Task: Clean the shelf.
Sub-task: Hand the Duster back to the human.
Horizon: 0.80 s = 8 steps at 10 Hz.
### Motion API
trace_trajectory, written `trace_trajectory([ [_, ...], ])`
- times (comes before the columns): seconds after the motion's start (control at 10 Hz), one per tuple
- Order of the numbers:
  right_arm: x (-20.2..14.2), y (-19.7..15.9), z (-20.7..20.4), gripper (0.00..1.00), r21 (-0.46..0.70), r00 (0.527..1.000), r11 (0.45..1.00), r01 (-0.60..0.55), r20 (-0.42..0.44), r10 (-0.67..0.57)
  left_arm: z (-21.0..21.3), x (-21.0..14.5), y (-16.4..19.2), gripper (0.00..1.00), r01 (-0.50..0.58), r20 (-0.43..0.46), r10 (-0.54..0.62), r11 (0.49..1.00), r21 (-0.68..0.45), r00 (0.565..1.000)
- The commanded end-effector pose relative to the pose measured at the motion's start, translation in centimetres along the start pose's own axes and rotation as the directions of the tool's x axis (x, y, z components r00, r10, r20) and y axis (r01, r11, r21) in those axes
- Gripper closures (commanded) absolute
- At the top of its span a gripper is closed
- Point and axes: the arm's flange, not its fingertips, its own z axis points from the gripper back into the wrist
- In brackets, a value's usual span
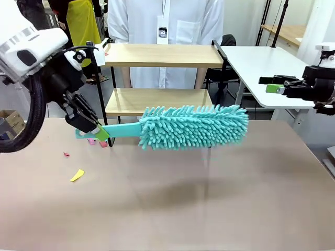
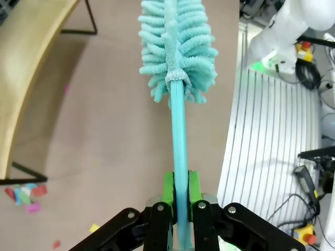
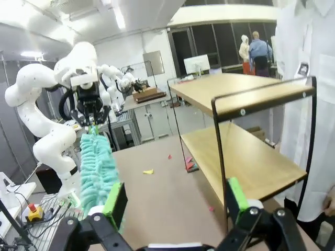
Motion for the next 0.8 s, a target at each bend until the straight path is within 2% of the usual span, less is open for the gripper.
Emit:
trace_trajectory([
  [0.0,-0.5,0.7,-1.2,0.00,0.000,0.997,1.000,-0.031,0.071,0.031,-2.0,-0.8,0.8,0.87,0.078,0.093,-0.073,0.996,-0.051,0.993],
  [0.2,-1.0,1.1,-2.6,0.00,0.030,0.995,0.998,-0.055,0.080,0.052,-2.9,-1.2,2.1,0.87,0.106,0.118,-0.099,0.993,-0.054,0.988],
  [0.5,-1.3,2.9,-3.4,0.00,0.133,0.997,0.989,-0.071,0.046,0.065,-3.7,-1.1,2.7,0.87,0.085,0.065,-0.086,0.996,0.007,0.994],
  [0.7,-2.3,4.5,-3.6,0.00,0.148,0.994,0.985,-0.083,-0.060,0.093,-3.2,-1.3,2.2,0.87,0.083,0.066,-0.081,0.996,-0.032,0.994],
])
